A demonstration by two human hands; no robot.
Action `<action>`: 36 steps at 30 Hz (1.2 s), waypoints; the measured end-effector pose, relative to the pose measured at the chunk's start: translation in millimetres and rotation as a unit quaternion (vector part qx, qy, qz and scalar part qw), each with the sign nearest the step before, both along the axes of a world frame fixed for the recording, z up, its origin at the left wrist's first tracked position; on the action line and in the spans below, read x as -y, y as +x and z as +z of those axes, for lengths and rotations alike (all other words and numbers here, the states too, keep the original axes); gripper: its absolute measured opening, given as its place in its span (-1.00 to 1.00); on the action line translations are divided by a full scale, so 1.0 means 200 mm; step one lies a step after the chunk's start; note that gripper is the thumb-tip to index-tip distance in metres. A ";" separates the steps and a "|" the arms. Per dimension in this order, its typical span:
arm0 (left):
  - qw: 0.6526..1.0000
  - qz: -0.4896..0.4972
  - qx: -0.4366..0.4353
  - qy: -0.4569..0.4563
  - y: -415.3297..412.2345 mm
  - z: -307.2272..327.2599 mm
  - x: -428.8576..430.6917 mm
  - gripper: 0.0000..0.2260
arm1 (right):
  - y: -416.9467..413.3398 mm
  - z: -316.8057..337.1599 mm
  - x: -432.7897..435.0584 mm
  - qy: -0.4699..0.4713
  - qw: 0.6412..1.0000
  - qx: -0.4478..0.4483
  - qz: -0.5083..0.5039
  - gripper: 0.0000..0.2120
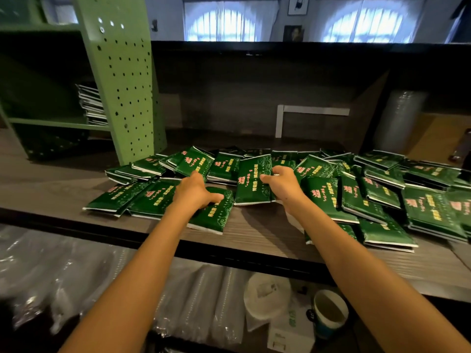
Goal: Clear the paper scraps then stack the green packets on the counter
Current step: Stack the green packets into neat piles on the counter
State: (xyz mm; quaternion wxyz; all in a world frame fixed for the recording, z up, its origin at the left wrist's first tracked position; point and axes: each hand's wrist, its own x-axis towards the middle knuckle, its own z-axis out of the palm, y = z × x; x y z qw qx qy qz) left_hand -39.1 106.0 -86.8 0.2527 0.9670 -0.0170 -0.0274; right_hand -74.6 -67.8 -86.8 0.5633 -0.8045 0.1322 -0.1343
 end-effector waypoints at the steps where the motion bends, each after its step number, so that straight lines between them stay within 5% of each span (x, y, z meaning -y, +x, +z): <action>1: 1.000 -0.005 -0.017 -0.009 0.01 0.00 0.01 -0.38 | 0.00 0.00 0.01 0.004 1.000 0.004 -0.003 -0.53; 4: 0.995 -0.012 -0.072 -0.063 0.04 0.01 0.04 -0.44 | 0.01 -0.01 0.05 0.013 1.000 0.008 -0.028 -0.57; 7: 0.986 -0.024 -0.104 -0.128 0.03 0.02 0.07 -0.62 | 0.02 0.00 0.08 0.014 0.999 0.017 -0.047 -0.88; 12: 0.972 -0.046 -0.111 -0.204 0.02 0.03 0.12 -0.37 | 0.06 -0.02 0.10 0.034 0.995 0.037 -0.083 -0.91; 18: 0.939 -0.030 -0.077 -0.334 0.08 0.10 0.14 -0.53 | 0.10 0.00 0.17 0.033 0.990 0.026 -0.132 -0.95; 23: 0.881 -0.006 0.048 -0.471 0.20 0.19 0.24 -0.65 | 0.15 0.08 0.24 0.093 0.991 0.020 -0.091 -0.53; 26: 0.853 -0.027 0.058 -0.519 0.24 0.20 0.32 -0.74 | 0.18 0.07 0.24 0.131 0.989 0.008 -0.066 -0.58; 29: 0.853 -0.037 0.068 -0.516 0.26 0.15 0.39 -0.78 | 0.20 0.03 0.22 0.174 0.984 0.002 -0.025 -0.83; 32: 0.854 -0.025 0.098 -0.510 0.27 0.07 0.43 -0.83 | 0.22 0.01 0.19 0.198 0.980 0.017 0.005 -0.77; 34: 0.854 -0.028 0.125 -0.504 0.29 0.04 0.43 -0.86 | 0.22 0.01 0.17 0.195 0.980 0.006 0.026 -0.49; 36: 0.866 -0.046 0.148 -0.476 0.30 0.03 0.43 -0.88 | 0.21 0.00 0.17 0.157 0.986 0.017 0.058 -0.59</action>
